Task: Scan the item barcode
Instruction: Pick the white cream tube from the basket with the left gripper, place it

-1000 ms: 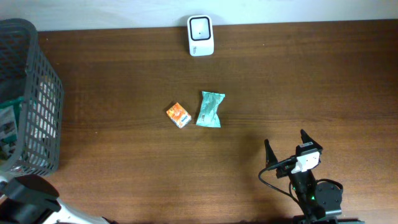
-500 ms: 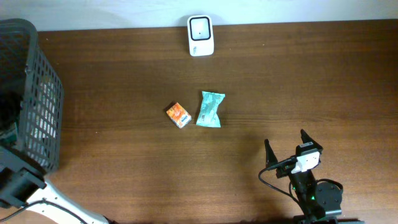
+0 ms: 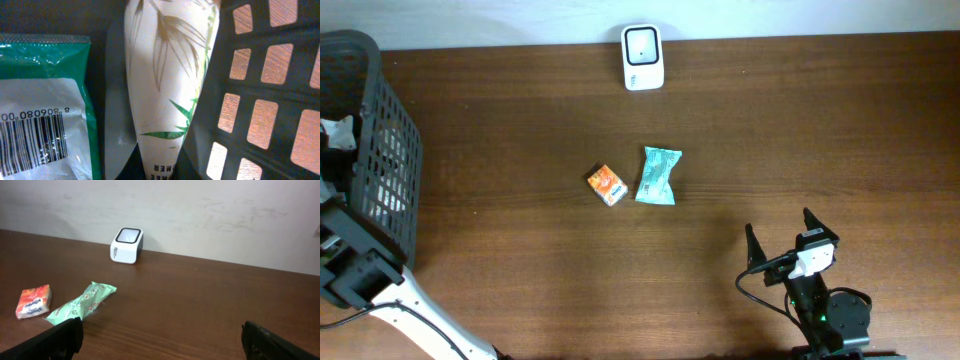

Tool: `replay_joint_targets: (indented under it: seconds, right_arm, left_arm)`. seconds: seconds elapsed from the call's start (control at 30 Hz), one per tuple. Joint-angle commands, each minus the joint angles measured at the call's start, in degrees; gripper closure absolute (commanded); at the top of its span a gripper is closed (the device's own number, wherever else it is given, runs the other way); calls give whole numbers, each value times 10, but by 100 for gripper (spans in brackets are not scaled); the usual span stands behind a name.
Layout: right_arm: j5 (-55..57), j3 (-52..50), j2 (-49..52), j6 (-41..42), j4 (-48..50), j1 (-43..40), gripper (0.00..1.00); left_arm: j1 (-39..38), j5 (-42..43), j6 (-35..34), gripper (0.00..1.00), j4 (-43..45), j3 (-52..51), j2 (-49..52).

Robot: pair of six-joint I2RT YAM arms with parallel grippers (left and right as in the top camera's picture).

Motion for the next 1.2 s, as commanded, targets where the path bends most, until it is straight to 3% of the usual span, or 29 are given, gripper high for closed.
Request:
replay_joint_targets:
  seconds: [0.0, 0.17, 0.37, 0.53, 0.63, 0.8, 0.93, 1.0, 1.07, 1.17]
  right_arm:
    - [3, -5, -4, 5, -1, 4, 2]
    - [3, -5, -4, 5, -1, 4, 2]
    - [3, -5, -4, 5, -1, 4, 2]
    - [3, -5, -4, 5, -1, 4, 2]
    - [3, -5, -4, 5, -1, 4, 2]
    - [3, -5, -4, 5, -1, 4, 2]
    - [3, -5, -4, 5, -1, 4, 2]
    - [3, -5, -4, 5, -1, 4, 2]
    - [3, -5, -4, 5, -1, 4, 2]
    - [3, -5, -4, 5, -1, 4, 2]
  left_arm:
    - [-4, -19, -38, 100, -54, 73, 26]
    - [-33, -22, -102, 100, -150, 235, -23]
    - [-38, -50, -222, 100, -164, 239, -207]
    - [-53, -107, -258, 100, -148, 239, -291]
    - [-61, -88, -269, 100, -139, 239, -318]
    - [-232, -83, -268, 100, -214, 227, -334]
    - [-357, -112, -269, 100, -223, 115, -334]
    - [-407, -112, -271, 100, -189, 5, -334]
    - [-458, -112, -299, 100, -98, -154, -334]
    - [-494, -114, -356, 100, 14, -290, -334]
